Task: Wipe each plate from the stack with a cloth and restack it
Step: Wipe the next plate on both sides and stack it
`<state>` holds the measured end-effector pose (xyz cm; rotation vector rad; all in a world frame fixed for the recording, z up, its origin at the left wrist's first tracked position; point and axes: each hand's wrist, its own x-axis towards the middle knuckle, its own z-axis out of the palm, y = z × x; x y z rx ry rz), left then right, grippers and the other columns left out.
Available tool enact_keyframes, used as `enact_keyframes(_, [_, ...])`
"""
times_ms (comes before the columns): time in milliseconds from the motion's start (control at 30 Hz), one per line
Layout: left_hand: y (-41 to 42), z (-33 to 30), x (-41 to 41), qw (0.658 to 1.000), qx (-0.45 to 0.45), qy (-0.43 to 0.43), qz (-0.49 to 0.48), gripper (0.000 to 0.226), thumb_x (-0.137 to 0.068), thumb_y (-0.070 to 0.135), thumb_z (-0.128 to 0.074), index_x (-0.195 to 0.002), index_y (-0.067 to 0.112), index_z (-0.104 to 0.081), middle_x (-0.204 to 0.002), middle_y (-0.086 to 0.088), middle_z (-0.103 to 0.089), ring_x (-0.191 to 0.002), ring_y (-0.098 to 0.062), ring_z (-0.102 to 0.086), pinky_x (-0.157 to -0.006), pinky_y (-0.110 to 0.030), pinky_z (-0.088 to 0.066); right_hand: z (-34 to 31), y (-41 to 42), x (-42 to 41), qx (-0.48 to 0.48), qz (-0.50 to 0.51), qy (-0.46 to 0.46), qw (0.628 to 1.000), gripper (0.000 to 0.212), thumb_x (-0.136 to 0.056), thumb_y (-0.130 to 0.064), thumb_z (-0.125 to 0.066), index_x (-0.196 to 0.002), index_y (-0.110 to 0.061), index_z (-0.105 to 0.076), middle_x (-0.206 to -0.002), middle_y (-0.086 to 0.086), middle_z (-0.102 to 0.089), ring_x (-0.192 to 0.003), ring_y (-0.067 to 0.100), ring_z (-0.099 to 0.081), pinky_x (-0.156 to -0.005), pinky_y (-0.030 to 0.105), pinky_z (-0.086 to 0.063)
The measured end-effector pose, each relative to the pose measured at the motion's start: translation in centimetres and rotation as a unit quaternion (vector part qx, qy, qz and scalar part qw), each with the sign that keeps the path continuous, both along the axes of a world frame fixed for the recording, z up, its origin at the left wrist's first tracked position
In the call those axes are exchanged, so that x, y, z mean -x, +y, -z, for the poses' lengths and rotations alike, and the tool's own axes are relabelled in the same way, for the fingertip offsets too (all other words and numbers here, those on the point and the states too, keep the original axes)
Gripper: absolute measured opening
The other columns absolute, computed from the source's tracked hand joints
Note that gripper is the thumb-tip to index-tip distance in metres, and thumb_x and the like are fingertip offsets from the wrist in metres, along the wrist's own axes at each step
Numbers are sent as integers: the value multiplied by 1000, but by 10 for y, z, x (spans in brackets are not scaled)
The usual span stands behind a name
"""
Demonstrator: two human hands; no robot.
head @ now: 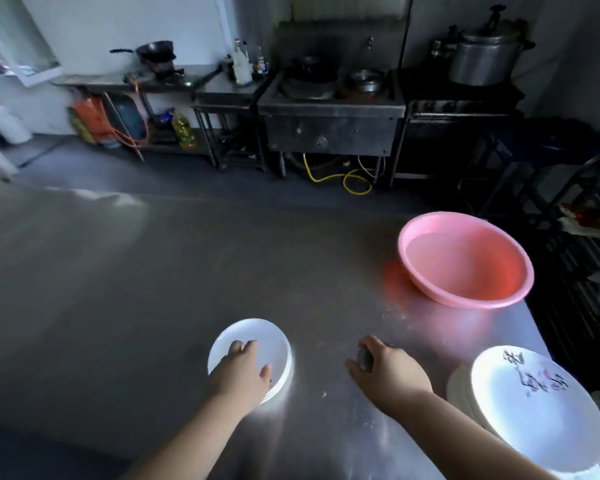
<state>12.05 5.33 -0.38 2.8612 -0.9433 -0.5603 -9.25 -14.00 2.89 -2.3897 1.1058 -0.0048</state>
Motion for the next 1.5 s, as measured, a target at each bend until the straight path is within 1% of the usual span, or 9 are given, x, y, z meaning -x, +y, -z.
enact_keyframes(133, [36, 22, -40, 998, -2, -9, -56, 49, -101, 47, -53, -139, 19, -43, -137, -3, -47, -110, -25, -64, -86, -35, -55, 28, 28, -59, -51, -12, 27, 998, 41, -89, -66, -54, -86, -26, -47, -82, -7, -60, -73, 16, -59, -57, 31, -43])
enact_keyframes(300, [46, 41, -71, 998, -6, -2, -64, 46, -103, 38, -55, -143, 17, -45, -143, -6, -48, -121, -25, -61, -90, -37, -54, 53, 51, -114, -90, -31, 95, 991, 37, -95, -64, -54, -96, -27, -52, -89, -8, -63, -79, 19, -59, -62, 30, -42])
enact_keyframes(467, [47, 56, -89, 997, 17, 21, -69, 15, -101, 18, -56, -114, 14, -48, -114, -8, -64, -103, -29, -64, -82, -42, -55, 65, 64, -136, -83, -26, 117, 989, 27, -94, -53, -57, -90, -26, -51, -82, -7, -61, -75, 22, -61, -63, 30, -44])
enact_keyframes(700, [52, 59, -90, 989, 118, 39, -73, 18, -99, 15, -56, -117, 13, -52, -106, -5, -62, -95, -29, -62, -74, -37, -50, 69, 66, -141, -138, 37, 86, 986, 20, -91, -37, -60, -83, -21, -51, -73, -5, -64, -66, 20, -65, -56, 29, -49])
enact_keyframes(900, [50, 48, -61, 961, 243, 104, -78, 19, -92, 13, -62, -99, 21, -46, -74, 5, -50, -68, -22, -53, -61, -37, -43, 55, 59, -101, -170, 116, 0, 979, 16, -89, -27, -57, -83, -18, -45, -64, -2, -72, -54, 18, -64, -52, 32, -48])
enact_keyframes(1033, [43, 52, -16, 943, 262, 202, -36, 38, -90, 15, -64, -110, 39, -40, -68, 4, -58, -61, -13, -54, -59, -33, -46, 47, 48, -49, -168, 160, -10, 973, 17, -91, -23, -57, -83, -16, -44, -56, -6, -69, -34, 8, -48, -41, 23, -38])
enact_keyframes(1200, [25, 68, 38, 943, 245, 225, 25, 35, -92, 19, -65, -112, 35, -40, -74, 7, -64, -72, -8, -60, -60, -19, -42, 52, 38, 18, -174, 177, 32, 968, 13, -91, -23, -54, -87, -15, -44, -57, -4, -71, -41, 14, -53, -44, 26, -40])
enact_keyframes(1367, [8, 82, 74, 947, 219, 233, 29, 38, -91, 11, -65, -119, 29, -45, -72, 7, -62, -71, -6, -59, -68, -36, -51, 71, 35, 57, -145, 209, 68, 965, 19, -90, -31, -57, -83, -18, -46, -61, -3, -72, -51, 16, -65, -48, 30, -48])
enact_keyframes(1500, [0, 80, 91, 950, 199, 239, 34, 35, -95, 0, -59, -125, 17, -50, -77, -3, -56, -64, -4, -48, -61, -12, -40, 88, 36, 75, -151, 218, 72, 962, 19, -87, -35, -57, -81, -22, -45, -64, -1, -71, -59, 22, -69, -59, 39, -60])
